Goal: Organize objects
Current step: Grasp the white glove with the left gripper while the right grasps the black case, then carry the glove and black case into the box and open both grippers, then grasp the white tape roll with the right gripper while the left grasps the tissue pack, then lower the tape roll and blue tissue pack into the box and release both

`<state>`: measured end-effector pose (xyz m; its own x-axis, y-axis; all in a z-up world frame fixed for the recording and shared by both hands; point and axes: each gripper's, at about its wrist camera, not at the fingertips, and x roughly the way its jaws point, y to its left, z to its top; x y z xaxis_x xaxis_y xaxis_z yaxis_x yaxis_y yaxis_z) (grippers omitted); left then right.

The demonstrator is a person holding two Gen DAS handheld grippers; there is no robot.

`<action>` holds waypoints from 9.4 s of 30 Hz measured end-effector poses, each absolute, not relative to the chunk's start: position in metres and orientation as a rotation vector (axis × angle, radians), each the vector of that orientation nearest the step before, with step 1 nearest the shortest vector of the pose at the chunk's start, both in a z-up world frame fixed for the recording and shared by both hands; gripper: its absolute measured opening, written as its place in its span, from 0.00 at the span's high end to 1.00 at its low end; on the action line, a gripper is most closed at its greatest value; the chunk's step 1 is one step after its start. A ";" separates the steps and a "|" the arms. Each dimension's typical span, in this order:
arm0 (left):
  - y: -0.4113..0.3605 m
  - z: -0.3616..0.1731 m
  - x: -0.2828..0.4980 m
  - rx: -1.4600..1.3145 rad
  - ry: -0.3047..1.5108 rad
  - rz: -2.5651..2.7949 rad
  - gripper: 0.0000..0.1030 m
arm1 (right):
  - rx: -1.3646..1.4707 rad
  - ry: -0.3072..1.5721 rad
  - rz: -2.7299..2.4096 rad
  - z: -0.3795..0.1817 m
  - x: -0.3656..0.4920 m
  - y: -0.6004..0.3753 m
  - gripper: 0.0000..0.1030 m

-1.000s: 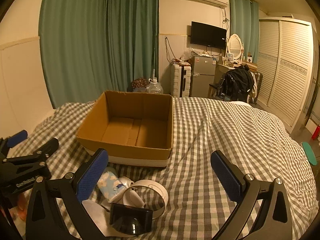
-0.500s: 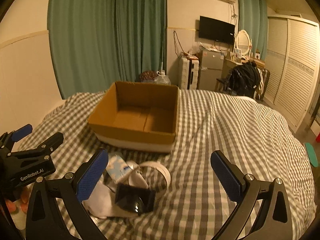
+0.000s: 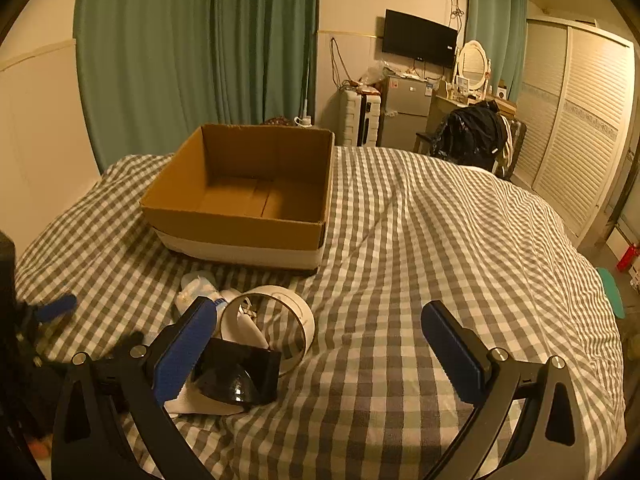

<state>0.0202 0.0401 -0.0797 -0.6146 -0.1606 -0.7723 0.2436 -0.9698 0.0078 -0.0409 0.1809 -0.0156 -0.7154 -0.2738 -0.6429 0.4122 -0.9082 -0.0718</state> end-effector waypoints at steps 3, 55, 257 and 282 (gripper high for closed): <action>0.053 -0.099 0.016 1.370 0.142 -2.665 0.00 | 0.945 0.296 -2.587 -0.020 -0.044 0.180 0.00; -0.007 -0.058 0.053 1.078 0.131 -2.580 0.36 | 1.149 0.618 -2.192 -0.119 -0.019 0.107 0.26; -0.022 -0.006 -0.206 1.044 -0.095 -2.666 0.20 | 0.921 0.324 -2.385 0.018 -0.272 0.053 0.20; -0.016 -0.007 -0.179 1.075 -0.001 -2.709 0.03 | 0.862 0.166 -2.405 0.032 -0.262 0.069 0.04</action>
